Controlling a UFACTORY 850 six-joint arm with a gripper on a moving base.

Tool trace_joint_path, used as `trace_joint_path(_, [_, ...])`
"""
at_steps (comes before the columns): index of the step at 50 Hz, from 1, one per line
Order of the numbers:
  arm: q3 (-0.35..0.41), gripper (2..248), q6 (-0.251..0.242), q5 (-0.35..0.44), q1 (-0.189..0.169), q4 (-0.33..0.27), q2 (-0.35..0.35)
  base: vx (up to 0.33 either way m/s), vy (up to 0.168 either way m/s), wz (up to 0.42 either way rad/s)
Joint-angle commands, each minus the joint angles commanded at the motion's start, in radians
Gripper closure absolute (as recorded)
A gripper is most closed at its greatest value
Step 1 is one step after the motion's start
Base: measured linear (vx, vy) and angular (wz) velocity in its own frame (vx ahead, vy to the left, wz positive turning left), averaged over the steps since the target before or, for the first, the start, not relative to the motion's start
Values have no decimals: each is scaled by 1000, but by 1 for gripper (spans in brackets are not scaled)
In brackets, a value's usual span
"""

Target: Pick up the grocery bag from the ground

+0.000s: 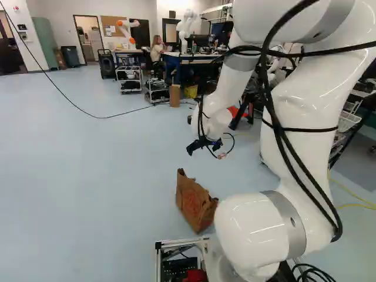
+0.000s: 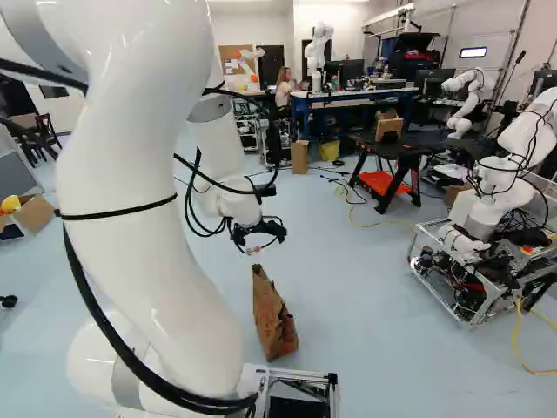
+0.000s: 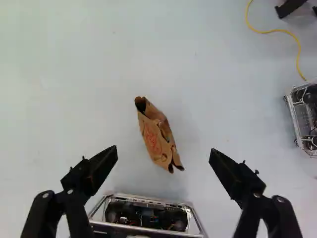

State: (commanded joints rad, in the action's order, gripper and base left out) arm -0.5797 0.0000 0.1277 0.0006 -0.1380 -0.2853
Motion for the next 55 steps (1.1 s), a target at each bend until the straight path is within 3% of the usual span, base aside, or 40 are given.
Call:
trace_joint_path(24, [-53,3,0,-152,0,-28,-114,0,0,0])
trace_joint_path(55, [-127,3,0,-127,0,-91,-261,0,0,0])
